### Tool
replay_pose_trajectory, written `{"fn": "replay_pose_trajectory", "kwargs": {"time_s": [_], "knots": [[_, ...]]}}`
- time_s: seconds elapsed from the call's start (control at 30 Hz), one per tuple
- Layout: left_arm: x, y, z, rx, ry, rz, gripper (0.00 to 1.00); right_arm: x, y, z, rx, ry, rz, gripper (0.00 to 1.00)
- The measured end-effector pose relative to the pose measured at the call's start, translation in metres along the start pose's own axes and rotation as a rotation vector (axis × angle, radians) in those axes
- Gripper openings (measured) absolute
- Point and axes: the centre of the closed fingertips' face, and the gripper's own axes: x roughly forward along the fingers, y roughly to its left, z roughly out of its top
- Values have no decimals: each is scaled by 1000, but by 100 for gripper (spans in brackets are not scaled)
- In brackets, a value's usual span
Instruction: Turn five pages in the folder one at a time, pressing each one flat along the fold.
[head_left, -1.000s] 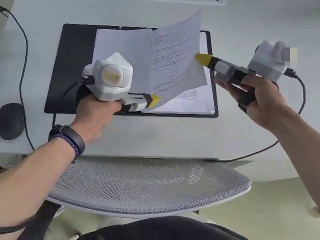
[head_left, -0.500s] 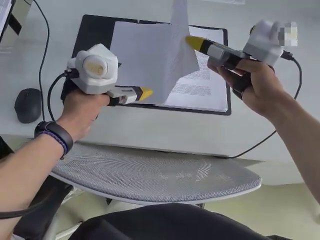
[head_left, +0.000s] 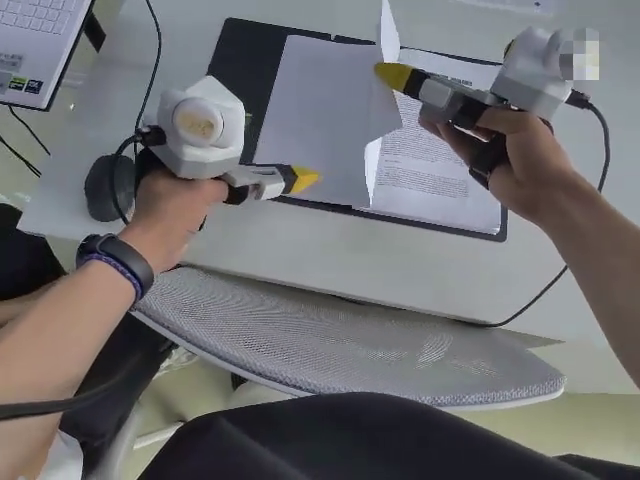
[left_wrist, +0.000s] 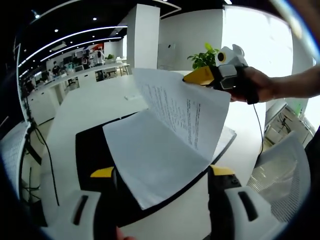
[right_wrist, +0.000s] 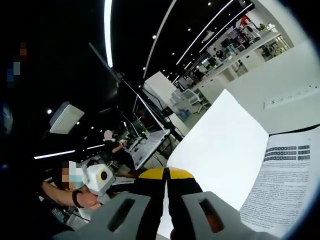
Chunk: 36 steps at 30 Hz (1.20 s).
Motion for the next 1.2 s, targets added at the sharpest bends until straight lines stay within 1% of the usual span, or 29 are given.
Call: {"fn": "replay_pose_trajectory", "kwargs": {"time_s": [0.13,0.23,0.3,0.4,0.5,0.63,0.77,0.9,0.93,1.03,1.2], "knots": [[-7,7,0,-8,-6,9,73,20,1,-11,8,33,16,0],[-12,10,0,-12,-9,14,74,32,1,-16,16,49,22,0],[-15,12,-1,-12,-9,18,73,41,1,-21,18,70,26,0],[-20,19,-1,-22,-13,30,74,55,1,-32,18,104,34,0],[-25,24,0,-30,-19,40,74,66,-1,-42,34,126,40,0],[-31,27,2,-50,-30,52,73,80,-5,-58,51,162,45,0],[-35,27,3,-63,-36,55,74,94,-12,-73,73,200,46,0],[-37,26,1,-68,-33,53,74,103,-17,-85,84,233,43,0],[-38,25,3,-72,-39,52,74,106,-20,-90,85,246,40,0],[-39,26,3,-72,-41,56,74,109,-22,-98,95,262,34,0],[-41,25,5,-67,-41,55,74,113,-32,-111,119,283,11,0]]}}
